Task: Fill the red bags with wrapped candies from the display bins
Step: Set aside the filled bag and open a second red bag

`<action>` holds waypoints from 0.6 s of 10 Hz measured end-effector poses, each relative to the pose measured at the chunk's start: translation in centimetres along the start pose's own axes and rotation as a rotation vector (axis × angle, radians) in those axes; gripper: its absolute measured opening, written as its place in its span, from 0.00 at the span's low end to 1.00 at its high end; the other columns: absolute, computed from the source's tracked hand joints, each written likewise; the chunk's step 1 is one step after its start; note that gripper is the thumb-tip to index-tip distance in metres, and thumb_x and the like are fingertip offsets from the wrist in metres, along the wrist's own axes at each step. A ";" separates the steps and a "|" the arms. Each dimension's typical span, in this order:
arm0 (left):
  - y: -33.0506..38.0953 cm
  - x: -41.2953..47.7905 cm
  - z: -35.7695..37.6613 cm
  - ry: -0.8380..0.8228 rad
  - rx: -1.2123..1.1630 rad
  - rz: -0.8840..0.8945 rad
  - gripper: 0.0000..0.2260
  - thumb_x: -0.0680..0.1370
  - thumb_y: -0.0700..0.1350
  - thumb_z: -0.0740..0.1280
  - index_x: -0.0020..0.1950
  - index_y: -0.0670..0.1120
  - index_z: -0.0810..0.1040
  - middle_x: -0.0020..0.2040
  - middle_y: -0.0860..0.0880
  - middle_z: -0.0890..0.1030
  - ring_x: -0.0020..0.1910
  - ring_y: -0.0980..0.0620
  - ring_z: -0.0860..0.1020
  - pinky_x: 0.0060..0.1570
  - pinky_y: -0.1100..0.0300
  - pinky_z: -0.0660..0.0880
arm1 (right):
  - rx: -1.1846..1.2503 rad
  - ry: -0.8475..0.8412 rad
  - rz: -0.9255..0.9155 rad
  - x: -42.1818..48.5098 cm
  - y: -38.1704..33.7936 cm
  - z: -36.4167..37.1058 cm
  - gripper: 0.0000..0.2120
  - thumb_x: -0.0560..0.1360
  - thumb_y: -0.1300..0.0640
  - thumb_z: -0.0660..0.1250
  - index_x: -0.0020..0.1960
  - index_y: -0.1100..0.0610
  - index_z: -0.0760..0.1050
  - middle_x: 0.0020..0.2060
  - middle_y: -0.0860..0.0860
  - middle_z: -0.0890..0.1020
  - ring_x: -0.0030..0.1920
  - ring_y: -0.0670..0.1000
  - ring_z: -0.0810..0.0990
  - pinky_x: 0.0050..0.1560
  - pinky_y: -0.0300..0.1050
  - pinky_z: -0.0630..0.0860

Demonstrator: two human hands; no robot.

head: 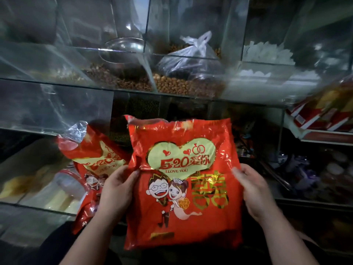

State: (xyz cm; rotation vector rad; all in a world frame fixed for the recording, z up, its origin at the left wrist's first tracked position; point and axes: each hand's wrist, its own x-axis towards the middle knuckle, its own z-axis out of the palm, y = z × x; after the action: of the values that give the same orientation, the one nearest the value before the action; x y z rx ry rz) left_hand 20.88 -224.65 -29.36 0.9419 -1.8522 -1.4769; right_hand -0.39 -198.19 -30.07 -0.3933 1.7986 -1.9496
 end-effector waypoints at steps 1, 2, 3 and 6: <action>-0.1 0.5 -0.7 -0.265 -0.213 -0.168 0.09 0.74 0.54 0.74 0.53 0.63 0.81 0.50 0.49 0.87 0.47 0.46 0.86 0.40 0.57 0.82 | -0.015 -0.041 -0.003 -0.5 -0.5 -0.2 0.09 0.75 0.64 0.74 0.50 0.51 0.83 0.47 0.60 0.88 0.44 0.58 0.89 0.39 0.50 0.85; -0.7 0.9 -1.7 -0.542 -0.350 -0.259 0.14 0.76 0.41 0.72 0.60 0.52 0.81 0.57 0.39 0.84 0.55 0.36 0.82 0.56 0.42 0.79 | 0.043 -0.021 0.063 -0.2 -0.7 -0.2 0.09 0.79 0.69 0.67 0.53 0.60 0.82 0.46 0.64 0.88 0.39 0.57 0.88 0.39 0.52 0.86; -1.3 1.7 -2.3 -0.398 -0.198 -0.240 0.11 0.77 0.33 0.67 0.43 0.45 0.87 0.47 0.40 0.85 0.45 0.44 0.84 0.52 0.54 0.80 | 0.435 -0.578 -0.294 -2.3 -2.2 0.7 0.24 0.83 0.74 0.55 0.38 0.65 0.85 0.35 0.63 0.86 0.30 0.48 0.86 0.35 0.38 0.83; -2.2 2.6 -1.6 -0.537 -0.359 -0.296 0.17 0.67 0.50 0.79 0.34 0.44 0.73 0.31 0.41 0.73 0.29 0.46 0.73 0.30 0.59 0.68 | -0.020 -0.102 0.174 -0.8 -2.9 -0.2 0.26 0.84 0.66 0.52 0.37 0.61 0.84 0.33 0.53 0.86 0.31 0.43 0.84 0.34 0.33 0.78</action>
State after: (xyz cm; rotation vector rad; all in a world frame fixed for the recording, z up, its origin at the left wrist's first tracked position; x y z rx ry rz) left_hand 20.99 -227.95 -31.13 0.7057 -1.7416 -2.3339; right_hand -0.18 -197.50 -27.15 -0.3252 1.7283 -1.7621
